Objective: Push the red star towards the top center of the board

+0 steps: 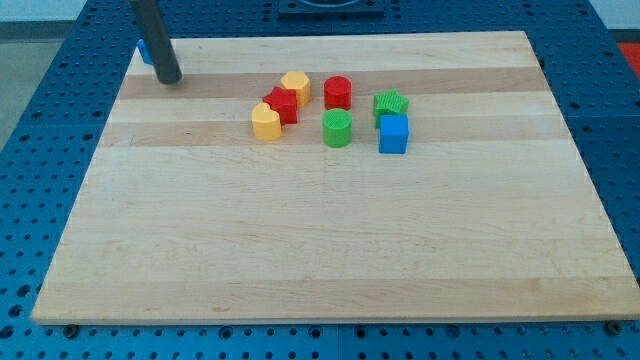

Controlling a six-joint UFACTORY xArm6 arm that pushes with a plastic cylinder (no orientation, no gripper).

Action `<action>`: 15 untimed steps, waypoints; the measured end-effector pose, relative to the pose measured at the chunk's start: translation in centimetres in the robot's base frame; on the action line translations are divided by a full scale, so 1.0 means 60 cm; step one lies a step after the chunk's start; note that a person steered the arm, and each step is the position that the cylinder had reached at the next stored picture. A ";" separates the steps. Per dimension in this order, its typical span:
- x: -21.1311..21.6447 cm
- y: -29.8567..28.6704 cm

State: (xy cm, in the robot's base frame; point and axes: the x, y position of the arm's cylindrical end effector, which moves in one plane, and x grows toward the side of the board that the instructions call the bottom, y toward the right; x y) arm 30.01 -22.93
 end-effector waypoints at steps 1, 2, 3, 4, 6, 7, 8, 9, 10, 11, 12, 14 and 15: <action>0.030 0.019; 0.064 0.077; 0.125 0.124; 0.179 0.174; 0.185 0.311; 0.160 0.324; 0.125 0.268; 0.081 0.211; 0.042 0.195; 0.087 0.228; 0.093 0.271; -0.022 0.265; -0.013 0.267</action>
State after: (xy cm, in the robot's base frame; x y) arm 29.21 -6.89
